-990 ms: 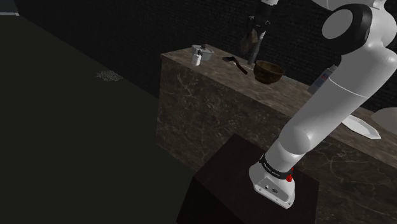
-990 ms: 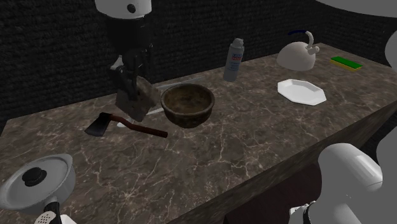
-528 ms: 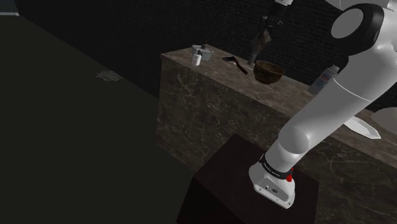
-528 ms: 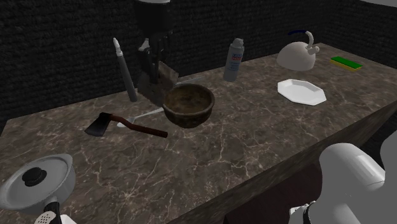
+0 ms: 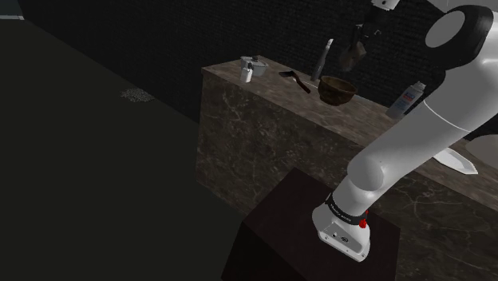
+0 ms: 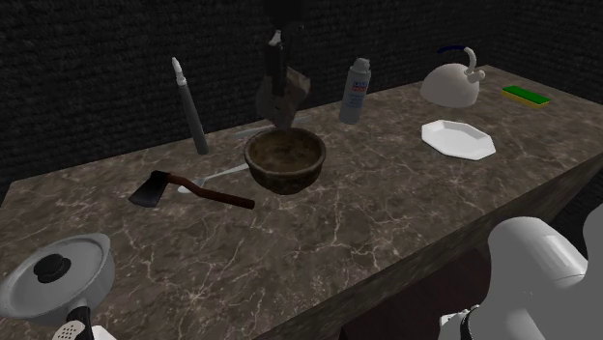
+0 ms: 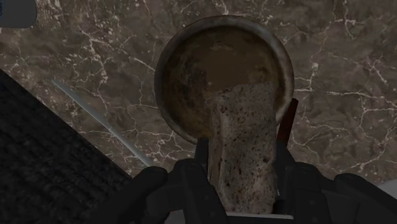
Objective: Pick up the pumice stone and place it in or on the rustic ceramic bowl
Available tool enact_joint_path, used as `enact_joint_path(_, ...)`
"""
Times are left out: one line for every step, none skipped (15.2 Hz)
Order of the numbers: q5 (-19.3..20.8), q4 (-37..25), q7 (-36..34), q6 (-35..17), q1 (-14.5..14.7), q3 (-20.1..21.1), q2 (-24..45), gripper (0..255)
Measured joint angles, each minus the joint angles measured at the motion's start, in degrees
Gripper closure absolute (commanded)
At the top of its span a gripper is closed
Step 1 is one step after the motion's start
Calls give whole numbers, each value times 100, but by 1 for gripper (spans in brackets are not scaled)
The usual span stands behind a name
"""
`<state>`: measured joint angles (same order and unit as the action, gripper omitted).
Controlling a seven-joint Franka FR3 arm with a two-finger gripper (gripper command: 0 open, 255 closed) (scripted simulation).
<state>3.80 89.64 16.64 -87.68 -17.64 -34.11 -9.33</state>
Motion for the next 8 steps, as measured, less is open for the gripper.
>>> enact_joint_path(24, 76, 41, -38, -22, -22, -47, 255)
enact_joint_path(46, 154, 55, -81, -32, -27, -88, 255)
enact_joint_path(65, 262, 51, -159, -36, -24, -122, 255)
enact_joint_path(87, 370, 44, -232, -40, -18, -162, 255)
enact_joint_path(114, 504, 30, -323, -44, -8, -212, 255)
enact_joint_path(127, 596, 26, -395, -48, -7, -235, 255)
enact_joint_path(145, 722, 8, -490, -50, 2, -269, 255)
enact_joint_path(166, 828, -7, -563, -53, 12, -307, 255)
